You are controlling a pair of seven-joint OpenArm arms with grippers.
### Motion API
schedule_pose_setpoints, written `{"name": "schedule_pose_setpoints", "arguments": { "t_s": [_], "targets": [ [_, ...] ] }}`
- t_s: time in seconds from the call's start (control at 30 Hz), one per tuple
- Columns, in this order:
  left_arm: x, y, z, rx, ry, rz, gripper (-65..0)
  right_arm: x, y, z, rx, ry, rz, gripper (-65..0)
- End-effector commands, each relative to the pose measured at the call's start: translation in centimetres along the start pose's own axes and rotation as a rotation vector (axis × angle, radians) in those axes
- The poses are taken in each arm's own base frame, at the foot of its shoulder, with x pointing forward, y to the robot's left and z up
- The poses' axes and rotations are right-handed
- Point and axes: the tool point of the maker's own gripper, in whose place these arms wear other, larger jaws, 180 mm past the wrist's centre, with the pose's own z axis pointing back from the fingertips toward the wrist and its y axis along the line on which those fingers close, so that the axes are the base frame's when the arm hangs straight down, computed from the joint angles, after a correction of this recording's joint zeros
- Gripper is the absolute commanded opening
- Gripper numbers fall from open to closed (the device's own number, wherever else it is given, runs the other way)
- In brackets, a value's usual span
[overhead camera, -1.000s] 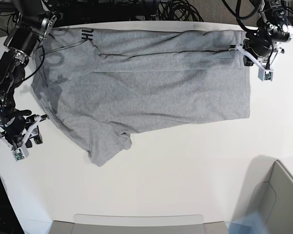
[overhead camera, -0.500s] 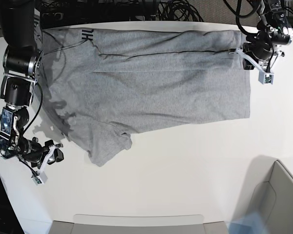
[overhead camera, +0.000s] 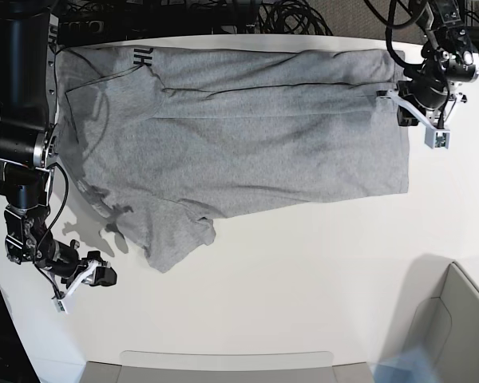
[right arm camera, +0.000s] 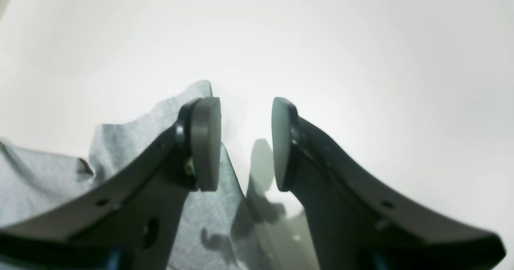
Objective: Fold the T-shirt properly
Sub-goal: 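Release the right gripper and reach it to the shirt's hem corner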
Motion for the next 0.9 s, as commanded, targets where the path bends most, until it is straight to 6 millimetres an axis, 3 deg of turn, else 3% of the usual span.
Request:
{"name": "schedule_pose_setpoints", "arguments": {
  "t_s": [0.0,0.13,0.27,0.5,0.63,0.77,0.87],
  "targets": [
    [0.6,0.2,0.4,0.006,-0.020,-0.016,-55.2,2.2,0.9,0.0,0.025,-0.049,0.027,-44.5],
    [1.1,0.1,0.3,0.003,-0.034,-0.012,-55.2,-1.1,1.8,-1.6,0.032,-0.017,0.025,-44.5],
    [1.4,-0.3,0.2,-0.005,-0.045,0.001,-55.2,-3.8,0.0,-2.4,-0.088,-0.019,0.000,-44.5],
    [1.4,-0.3,0.1,-0.005,-0.044,0.003,-55.2,-5.6,0.1,-2.7,-0.093,0.020,0.012,-44.5],
    [1.5,-0.3,0.1,-0.006,-0.046,0.004,-55.1,-6.7,1.9,-3.9,-0.065,0.077,0.074,-44.5],
    [4.1,-0.2,-0.1,-0.006,-0.107,0.003,-53.6,-7.2,3.2,-4.7,-0.040,0.088,0.080,-44.5],
    [6.7,-0.2,-0.1,-0.010,-0.161,-0.008,-45.2,-7.3,4.3,-5.3,-0.021,0.089,0.083,-44.5]
  ]
}}
